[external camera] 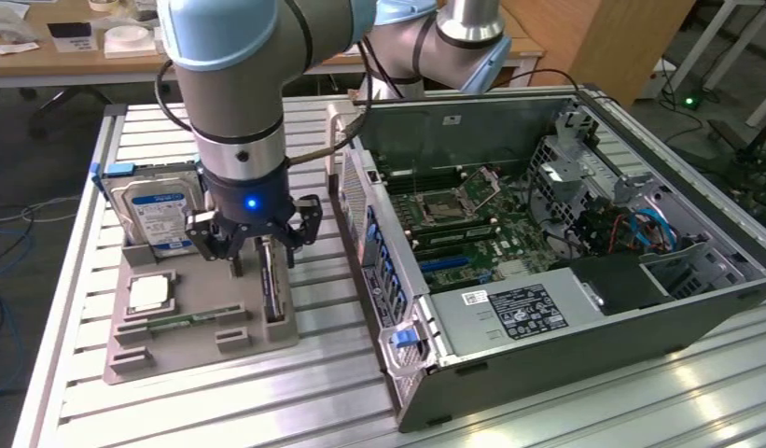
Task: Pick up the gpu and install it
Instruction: 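Pick up the gpu and move the gpu toward the slot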
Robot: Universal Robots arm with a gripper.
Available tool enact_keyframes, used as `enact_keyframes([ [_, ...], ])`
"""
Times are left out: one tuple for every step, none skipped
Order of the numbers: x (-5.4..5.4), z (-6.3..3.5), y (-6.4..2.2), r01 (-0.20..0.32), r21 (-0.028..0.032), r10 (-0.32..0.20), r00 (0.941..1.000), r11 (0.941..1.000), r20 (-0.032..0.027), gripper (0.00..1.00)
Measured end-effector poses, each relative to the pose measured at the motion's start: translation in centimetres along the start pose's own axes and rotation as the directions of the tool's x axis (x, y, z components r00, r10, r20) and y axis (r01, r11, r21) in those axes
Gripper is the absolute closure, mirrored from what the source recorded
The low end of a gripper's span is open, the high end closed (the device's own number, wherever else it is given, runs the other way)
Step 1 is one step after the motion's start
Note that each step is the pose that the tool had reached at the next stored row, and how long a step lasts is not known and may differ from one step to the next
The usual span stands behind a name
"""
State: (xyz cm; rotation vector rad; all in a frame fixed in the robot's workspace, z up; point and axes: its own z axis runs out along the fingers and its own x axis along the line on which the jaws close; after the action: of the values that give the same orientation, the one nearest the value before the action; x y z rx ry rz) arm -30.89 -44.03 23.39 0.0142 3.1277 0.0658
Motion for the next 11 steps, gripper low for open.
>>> enact_keyframes([
  [0.0, 0.18, -0.01, 0.0, 0.0001, 0.0, 1.0, 1.0, 0.0, 0.34],
  [0.0, 0.36, -0.02, 0.0, 0.0, 0.0, 1.0, 1.0, 0.0, 0.34],
  [-0.1, 0.54, -0.03, 0.0, 0.0001, 0.0, 1.0, 1.0, -0.0001, 0.34],
  [-0.1, 0.72, -0.03, 0.0, 0.0, 0.0, 1.0, 1.0, 0.0, 0.34],
  [-0.1, 0.91, -0.04, 0.0, 0.0001, 0.0, 1.0, 1.0, 0.0, 0.34],
  [-0.1, 1.1, -0.05, 0.0, 0.0, 0.0, 1.0, 1.0, 0.0, 0.34],
  [-0.1, 1.28, -0.05, 0.0, 0.0, 0.0, 1.0, 1.0, 0.0, 0.34],
  [-0.1, 1.46, -0.05, 0.0, 0.0, 0.0, 1.0, 1.0, 0.0, 0.34],
  [-0.2, 1.64, -0.05, 0.0, 0.0, 0.0, 1.0, 1.0, -0.0001, 0.34],
  [-0.2, 1.82, -0.03, 0.0, 0.0, 0.0, 1.0, 1.0, 0.0, 0.34],
  [-0.2, 2.01, -0.02, 0.0, 0.0, 0.0, 1.0, 1.0, 0.0, 0.34],
])
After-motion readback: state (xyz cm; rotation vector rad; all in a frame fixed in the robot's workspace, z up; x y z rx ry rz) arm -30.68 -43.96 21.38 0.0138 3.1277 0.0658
